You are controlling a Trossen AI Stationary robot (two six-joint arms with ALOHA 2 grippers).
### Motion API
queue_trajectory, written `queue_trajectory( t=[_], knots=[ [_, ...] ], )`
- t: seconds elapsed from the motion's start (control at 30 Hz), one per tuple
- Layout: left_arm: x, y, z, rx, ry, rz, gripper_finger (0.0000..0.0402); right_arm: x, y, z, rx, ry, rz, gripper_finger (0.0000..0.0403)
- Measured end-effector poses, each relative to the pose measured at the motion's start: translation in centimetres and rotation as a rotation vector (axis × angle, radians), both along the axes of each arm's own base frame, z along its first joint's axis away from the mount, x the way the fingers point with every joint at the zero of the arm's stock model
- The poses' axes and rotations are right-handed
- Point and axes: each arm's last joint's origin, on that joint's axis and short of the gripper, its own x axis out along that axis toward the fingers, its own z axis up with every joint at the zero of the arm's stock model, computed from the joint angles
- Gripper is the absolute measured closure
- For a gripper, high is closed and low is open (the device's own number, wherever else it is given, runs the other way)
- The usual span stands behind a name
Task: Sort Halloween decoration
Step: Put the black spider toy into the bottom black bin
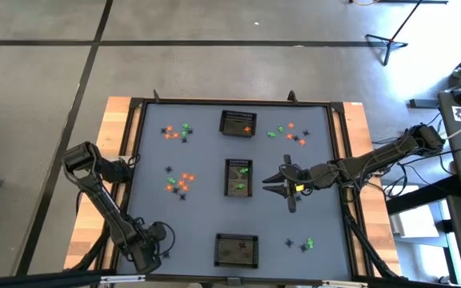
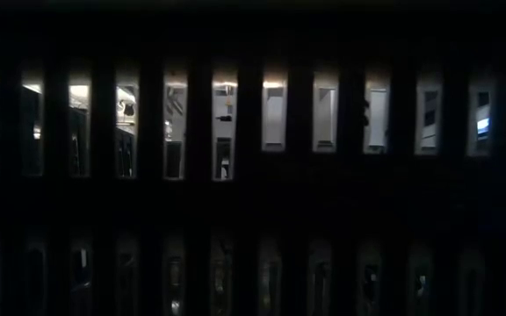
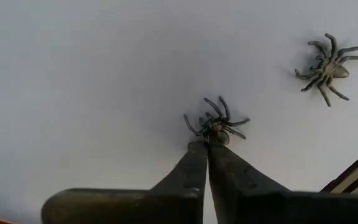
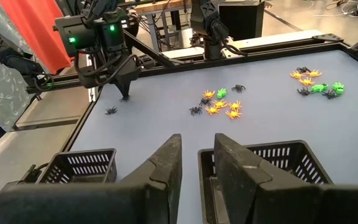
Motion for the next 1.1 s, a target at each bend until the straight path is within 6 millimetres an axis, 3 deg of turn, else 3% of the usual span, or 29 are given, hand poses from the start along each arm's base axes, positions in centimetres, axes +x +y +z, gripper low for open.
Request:
queue_trajectory(
  t=[0.27, 0.4, 0.57, 0.8, 1.1],
  knots=[
    [0.0, 0.1, 0.3, 0.020, -0.015, -0.009, 0.0401, 0.0, 0.0, 0.0, 0.000, 0.000, 0.000, 0.0311],
    [0.5, 0.5, 1.7, 0.166, -0.085, -0.023, 0.0401, 0.0, 0.0, 0.0, 0.000, -0.002, -0.002, 0.0311],
    [1.6, 0.0, 4.3, 0.219, -0.149, -0.069, 0.0401, 0.0, 0.0, 0.0, -0.001, -0.005, -0.010, 0.0311],
    [4.8, 0.4, 6.7, 0.268, -0.305, -0.155, 0.0401, 0.0, 0.0, 0.0, -0.001, -0.005, -0.010, 0.0311],
    [12.0, 1.6, 9.0, 0.279, -0.692, -0.372, 0.0401, -0.6, -0.1, 0.3, 0.031, 0.070, 0.044, 0.0311]
  ],
)
